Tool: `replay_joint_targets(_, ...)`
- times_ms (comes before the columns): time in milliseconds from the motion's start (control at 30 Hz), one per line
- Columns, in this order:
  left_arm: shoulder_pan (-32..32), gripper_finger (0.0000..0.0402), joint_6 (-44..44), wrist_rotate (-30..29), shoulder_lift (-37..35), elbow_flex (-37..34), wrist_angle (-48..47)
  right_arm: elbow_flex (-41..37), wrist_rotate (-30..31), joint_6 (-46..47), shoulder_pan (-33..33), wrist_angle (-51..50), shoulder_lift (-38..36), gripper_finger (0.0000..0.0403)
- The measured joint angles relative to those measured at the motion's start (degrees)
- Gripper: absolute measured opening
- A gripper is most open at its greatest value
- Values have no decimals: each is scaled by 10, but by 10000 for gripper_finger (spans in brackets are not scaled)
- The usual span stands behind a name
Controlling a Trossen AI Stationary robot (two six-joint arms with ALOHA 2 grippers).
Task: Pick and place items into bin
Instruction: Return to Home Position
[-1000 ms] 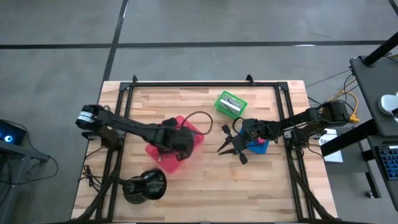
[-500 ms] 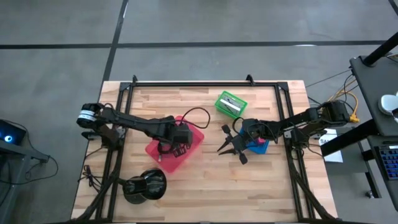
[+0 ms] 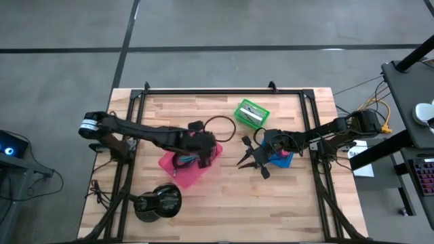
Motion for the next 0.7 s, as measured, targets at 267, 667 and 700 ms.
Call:
replay_joint_targets(267, 7, 166, 137, 15, -151, -100, 233, 0, 0, 3, 0, 0, 0, 57)
replay_joint_targets(667, -1, 166, 191, 83, -490, -407, 368, 0, 0, 3, 0, -1, 0, 57)
replay_joint_targets(700, -1, 166, 188, 84, -521, -430, 376, 0, 0, 3, 0, -1, 1, 57)
